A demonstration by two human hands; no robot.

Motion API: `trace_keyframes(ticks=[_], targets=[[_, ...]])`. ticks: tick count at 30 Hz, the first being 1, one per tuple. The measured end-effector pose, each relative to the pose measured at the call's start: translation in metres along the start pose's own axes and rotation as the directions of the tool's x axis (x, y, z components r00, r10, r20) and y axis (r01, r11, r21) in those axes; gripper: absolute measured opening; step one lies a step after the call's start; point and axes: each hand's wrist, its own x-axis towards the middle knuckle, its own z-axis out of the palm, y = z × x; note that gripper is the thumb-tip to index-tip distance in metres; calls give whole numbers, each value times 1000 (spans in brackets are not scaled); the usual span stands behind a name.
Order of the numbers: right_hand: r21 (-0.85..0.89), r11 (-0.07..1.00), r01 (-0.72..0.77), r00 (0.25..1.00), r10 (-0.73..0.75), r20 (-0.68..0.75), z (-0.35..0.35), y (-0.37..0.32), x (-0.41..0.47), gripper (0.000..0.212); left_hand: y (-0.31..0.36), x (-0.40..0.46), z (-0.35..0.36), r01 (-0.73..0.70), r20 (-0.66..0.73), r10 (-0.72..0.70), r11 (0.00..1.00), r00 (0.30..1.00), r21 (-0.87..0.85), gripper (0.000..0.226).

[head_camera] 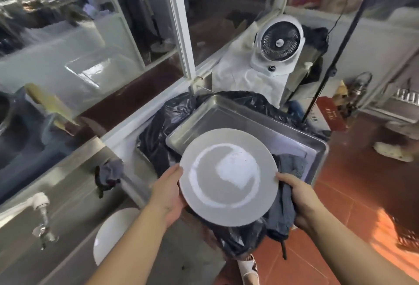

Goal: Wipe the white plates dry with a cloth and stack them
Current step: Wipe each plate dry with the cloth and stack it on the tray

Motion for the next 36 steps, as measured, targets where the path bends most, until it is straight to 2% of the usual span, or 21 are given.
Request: trace_keyframes(ticks=[3, 7, 12, 17, 19, 22, 25, 27, 32, 36], targets=[[22, 999, -38, 998, 39, -55, -24, -14, 34, 20, -1, 33, 34, 22, 21, -22, 999, 1000, 37, 29], [67, 995, -75, 992, 82, -96, -40, -28, 76, 26, -4, 77, 69, 52, 29, -54, 996, 998, 68, 57], [33, 993, -112, 983, 116, -144, -46, -35, 125, 24, -9, 137, 97, 85, -39, -80, 983, 996, 161, 57], [-20, 991, -132, 963, 124, -240, -39, -31, 163, 19, -15, 185, 113, 165, -67, -154, 958, 986, 235, 75], [-43, 989, -142, 952, 124, -278, -36, -28, 178, 20, -19, 202, 117, 194, -89, -177, 947, 980, 257, 66], [-96, 984, -150, 942, 113, -316, -31, -26, 198, 22, -20, 223, 124, 245, -166, -210, 943, 963, 227, 30], [-166, 974, -152, 938, 90, -334, -25, -27, 214, 21, -22, 244, 126, 293, -225, -246, 934, 943, 204, 34], [-194, 968, -157, 935, 82, -346, -20, -29, 224, 20, -24, 256, 125, 321, -244, -269, 924, 932, 208, 26], [-271, 949, -162, 914, 40, -404, -9, -31, 238, 17, -27, 276, 125, 334, -249, -280, 919, 927, 210, 27], [-288, 943, -167, 920, 44, -389, -2, -29, 247, 16, -26, 284, 124, 335, -243, -286, 923, 927, 191, 33]])
